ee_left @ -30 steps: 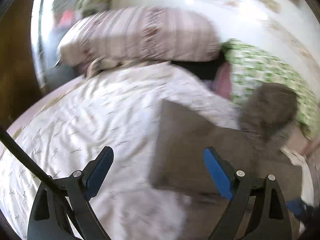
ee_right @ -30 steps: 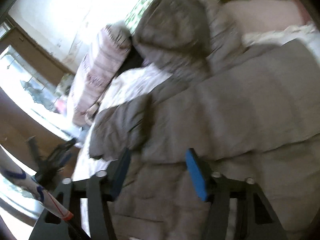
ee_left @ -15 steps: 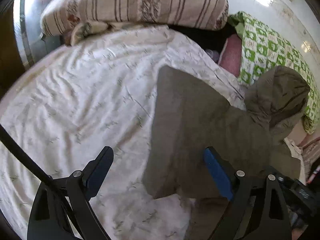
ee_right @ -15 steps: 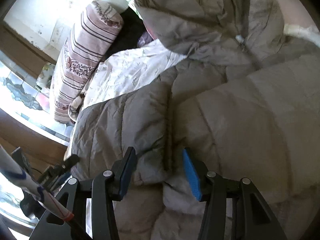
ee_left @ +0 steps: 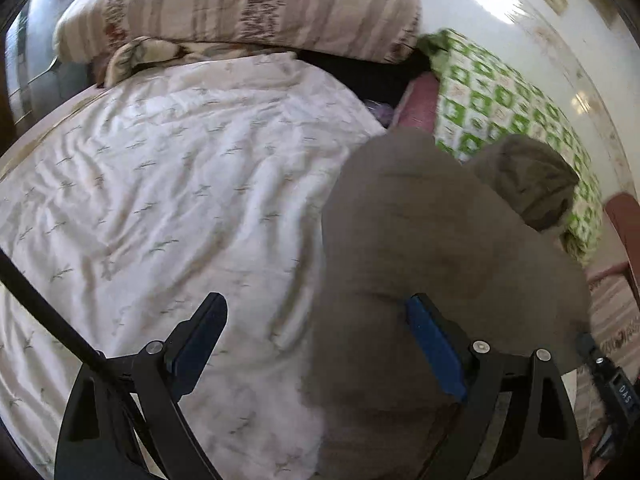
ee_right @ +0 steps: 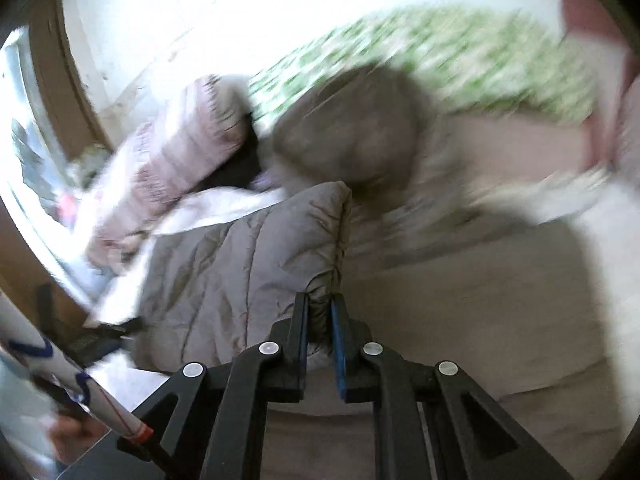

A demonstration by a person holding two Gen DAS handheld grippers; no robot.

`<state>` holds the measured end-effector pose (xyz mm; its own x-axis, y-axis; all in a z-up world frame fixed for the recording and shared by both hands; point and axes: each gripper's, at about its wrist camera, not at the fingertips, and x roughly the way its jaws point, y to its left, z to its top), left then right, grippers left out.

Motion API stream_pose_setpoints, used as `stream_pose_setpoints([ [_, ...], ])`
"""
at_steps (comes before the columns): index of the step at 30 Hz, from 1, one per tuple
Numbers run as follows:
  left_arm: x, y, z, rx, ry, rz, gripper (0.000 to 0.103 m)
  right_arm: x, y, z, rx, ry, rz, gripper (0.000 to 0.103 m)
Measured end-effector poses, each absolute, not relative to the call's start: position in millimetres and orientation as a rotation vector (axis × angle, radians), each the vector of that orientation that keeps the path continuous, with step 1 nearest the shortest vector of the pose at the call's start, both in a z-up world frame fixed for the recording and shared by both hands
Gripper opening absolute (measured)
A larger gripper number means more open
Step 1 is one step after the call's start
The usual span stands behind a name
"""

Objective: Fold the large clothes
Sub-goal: 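Fold the held sleeve with the left gripper across the jacket front, then lower the sleeve onto the folded sleeve and open the left gripper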

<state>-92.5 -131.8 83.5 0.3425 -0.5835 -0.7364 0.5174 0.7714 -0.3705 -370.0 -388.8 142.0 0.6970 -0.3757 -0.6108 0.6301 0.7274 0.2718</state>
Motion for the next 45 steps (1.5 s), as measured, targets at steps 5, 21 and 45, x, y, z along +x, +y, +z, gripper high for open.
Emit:
stream_pose_setpoints([
  [5,-118,-167,78,0.060,0.957,-0.709,0.091,-421,-416,126,0.406,0.604,-0.780,0.011],
  [21,-166,-239,30,0.381,0.929,-0.675,0.092,-449,-482,51,0.616,0.745,-0.825,0.012],
  [45,-203,-245,69,0.314,0.765,-0.789,0.094,-439,-456,89,0.529,0.595,-0.790,0.037],
])
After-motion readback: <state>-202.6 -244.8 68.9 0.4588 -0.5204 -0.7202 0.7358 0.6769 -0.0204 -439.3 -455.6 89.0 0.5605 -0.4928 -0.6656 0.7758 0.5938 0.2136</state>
